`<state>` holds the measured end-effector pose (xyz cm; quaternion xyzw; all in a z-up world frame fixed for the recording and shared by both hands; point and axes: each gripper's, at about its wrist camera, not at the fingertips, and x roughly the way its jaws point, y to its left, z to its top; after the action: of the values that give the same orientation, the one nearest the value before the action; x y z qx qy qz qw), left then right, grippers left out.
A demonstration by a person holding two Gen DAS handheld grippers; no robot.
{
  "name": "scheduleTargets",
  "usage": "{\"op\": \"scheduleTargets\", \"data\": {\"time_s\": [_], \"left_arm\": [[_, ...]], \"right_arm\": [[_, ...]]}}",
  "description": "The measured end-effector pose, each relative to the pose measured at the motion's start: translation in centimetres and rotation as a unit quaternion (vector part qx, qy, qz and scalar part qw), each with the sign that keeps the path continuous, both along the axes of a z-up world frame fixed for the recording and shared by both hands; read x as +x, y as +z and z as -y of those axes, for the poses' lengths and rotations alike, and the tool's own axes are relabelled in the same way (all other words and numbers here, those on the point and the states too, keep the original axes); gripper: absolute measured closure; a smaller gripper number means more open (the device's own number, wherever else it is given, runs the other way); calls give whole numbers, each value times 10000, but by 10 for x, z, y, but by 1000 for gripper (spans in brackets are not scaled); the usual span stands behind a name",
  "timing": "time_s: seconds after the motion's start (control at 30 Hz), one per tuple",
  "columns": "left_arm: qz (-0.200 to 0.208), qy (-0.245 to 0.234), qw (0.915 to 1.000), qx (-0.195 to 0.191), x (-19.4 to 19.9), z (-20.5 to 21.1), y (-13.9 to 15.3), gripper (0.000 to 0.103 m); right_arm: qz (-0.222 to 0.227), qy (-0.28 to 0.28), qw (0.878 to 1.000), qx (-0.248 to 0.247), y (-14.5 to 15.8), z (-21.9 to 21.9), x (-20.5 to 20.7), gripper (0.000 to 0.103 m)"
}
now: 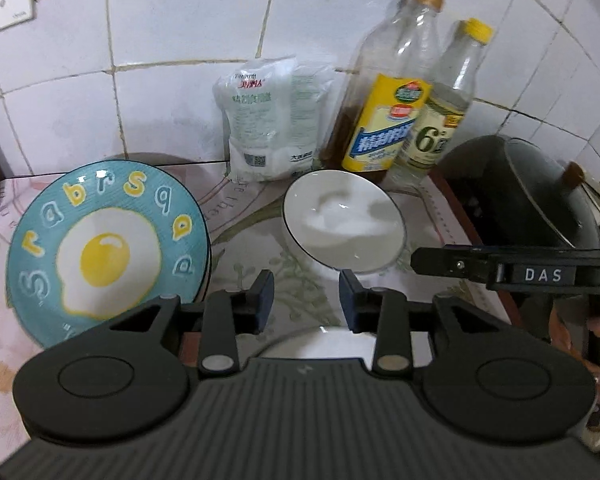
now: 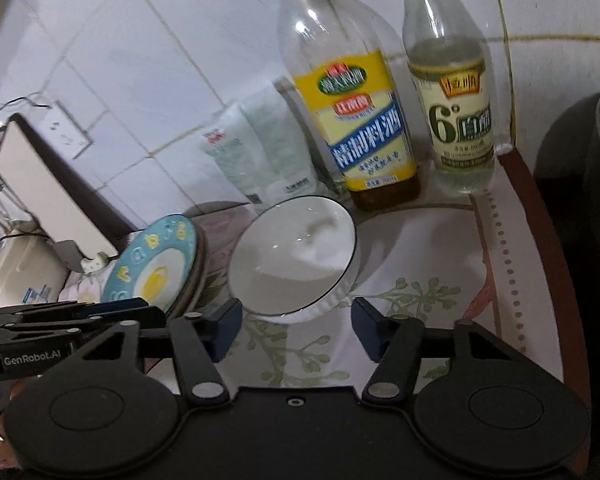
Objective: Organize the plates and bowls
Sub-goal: 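Move both grippers to the small white bowl near the bottles, then grasp the small white bowl's rim with both grippers and lift it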
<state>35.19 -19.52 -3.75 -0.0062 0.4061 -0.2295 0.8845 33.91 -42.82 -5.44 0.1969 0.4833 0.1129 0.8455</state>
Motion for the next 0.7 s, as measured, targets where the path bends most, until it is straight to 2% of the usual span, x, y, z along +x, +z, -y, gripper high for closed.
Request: {"op": "scheduleTargets", "data": {"time_s": [0.07,0.2,0.3,0.37,0.4,0.57,0.7], "left_arm": [[-48,-20,10000,82,13,8,-6,68],[-113,18,9997,230,33,21,-18,68],[-168,88,9995,272,46,26,-26,69],[-183,57,9993,334,53,30,-32,70],[-180,44,9992,345,56,30,-35,72],[-264,-28,9996,55,60,32,-40,88],[-229,63,9997,90,58,37,-43,89]], "right_arm": [[-109,-63,9999,-15,-9,0,11,46],[-336,-275,9990,-79,-28,2,30,50],[-478,-377,9981,-63,-40,4,39,57],[-540,-386,9978,-44,-46,5,43,71],[-560,-385,9977,-11,-48,5,44,73],[-624,-414,9970,186,-53,9,47,74],[-647,-457,9967,179,-57,8,50,74]]}}
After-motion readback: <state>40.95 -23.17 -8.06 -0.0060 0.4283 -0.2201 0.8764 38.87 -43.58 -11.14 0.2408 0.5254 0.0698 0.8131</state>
